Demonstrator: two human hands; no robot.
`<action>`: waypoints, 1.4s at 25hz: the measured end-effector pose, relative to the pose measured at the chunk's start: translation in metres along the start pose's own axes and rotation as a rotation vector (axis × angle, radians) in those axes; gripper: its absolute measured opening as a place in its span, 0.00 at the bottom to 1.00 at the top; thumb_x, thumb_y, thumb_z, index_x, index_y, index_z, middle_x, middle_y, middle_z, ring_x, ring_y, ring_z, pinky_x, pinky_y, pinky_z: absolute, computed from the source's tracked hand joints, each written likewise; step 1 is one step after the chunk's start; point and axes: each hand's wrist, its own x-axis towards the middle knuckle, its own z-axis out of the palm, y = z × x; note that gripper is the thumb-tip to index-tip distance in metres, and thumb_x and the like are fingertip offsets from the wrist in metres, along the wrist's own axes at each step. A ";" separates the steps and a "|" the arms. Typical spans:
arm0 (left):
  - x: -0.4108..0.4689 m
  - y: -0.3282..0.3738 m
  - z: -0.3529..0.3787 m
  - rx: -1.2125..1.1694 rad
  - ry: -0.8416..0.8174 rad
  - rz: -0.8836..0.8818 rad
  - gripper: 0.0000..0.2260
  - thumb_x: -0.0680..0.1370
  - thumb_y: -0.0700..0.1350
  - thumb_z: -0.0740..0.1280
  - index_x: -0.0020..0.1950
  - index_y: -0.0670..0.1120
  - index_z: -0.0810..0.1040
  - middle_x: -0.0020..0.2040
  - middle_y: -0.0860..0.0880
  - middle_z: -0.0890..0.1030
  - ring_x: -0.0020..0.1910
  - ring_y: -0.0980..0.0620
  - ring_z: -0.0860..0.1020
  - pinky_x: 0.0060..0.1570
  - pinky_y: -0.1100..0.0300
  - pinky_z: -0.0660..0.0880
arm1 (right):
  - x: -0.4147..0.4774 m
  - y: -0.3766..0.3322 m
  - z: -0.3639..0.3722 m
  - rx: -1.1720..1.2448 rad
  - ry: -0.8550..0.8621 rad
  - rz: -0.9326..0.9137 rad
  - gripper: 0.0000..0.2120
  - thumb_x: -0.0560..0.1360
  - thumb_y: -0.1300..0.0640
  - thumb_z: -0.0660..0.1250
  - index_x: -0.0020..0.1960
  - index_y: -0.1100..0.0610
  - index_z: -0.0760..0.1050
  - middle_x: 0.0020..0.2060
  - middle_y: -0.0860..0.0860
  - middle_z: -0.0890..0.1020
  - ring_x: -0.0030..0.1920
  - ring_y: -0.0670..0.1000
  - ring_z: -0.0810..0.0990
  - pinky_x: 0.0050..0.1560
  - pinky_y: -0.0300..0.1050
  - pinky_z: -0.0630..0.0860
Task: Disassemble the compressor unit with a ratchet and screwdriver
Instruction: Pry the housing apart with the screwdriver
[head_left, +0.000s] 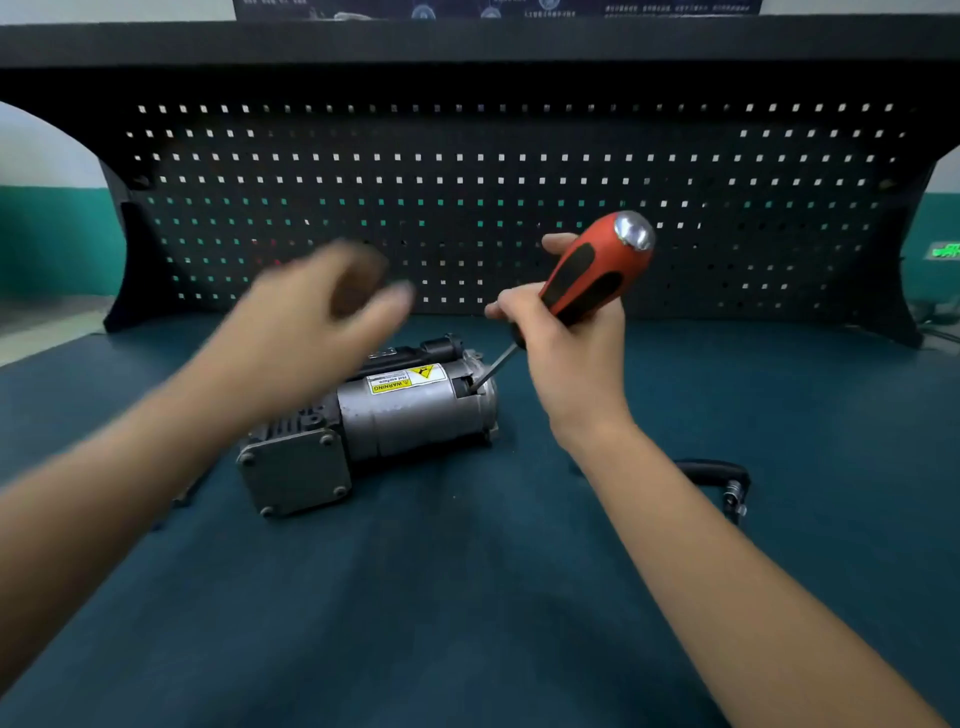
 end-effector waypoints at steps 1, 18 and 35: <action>-0.024 -0.023 0.015 0.159 -0.131 -0.144 0.27 0.72 0.68 0.60 0.63 0.51 0.72 0.61 0.49 0.77 0.58 0.49 0.75 0.55 0.55 0.71 | 0.000 0.000 0.000 0.049 0.034 0.037 0.12 0.65 0.62 0.67 0.41 0.49 0.68 0.33 0.60 0.76 0.33 0.49 0.76 0.37 0.33 0.72; -0.032 -0.073 0.077 0.429 0.100 -0.225 0.35 0.62 0.65 0.51 0.52 0.41 0.79 0.51 0.46 0.81 0.45 0.39 0.80 0.36 0.54 0.70 | 0.050 -0.021 0.010 0.295 0.135 -0.102 0.13 0.63 0.61 0.67 0.26 0.55 0.65 0.17 0.49 0.66 0.17 0.48 0.63 0.23 0.37 0.62; -0.030 -0.089 0.078 0.469 0.181 -0.168 0.34 0.63 0.63 0.55 0.53 0.40 0.83 0.55 0.44 0.82 0.44 0.40 0.83 0.37 0.49 0.78 | 0.109 0.029 -0.066 0.677 0.260 0.261 0.15 0.75 0.59 0.54 0.30 0.53 0.60 0.19 0.45 0.60 0.19 0.45 0.57 0.23 0.35 0.59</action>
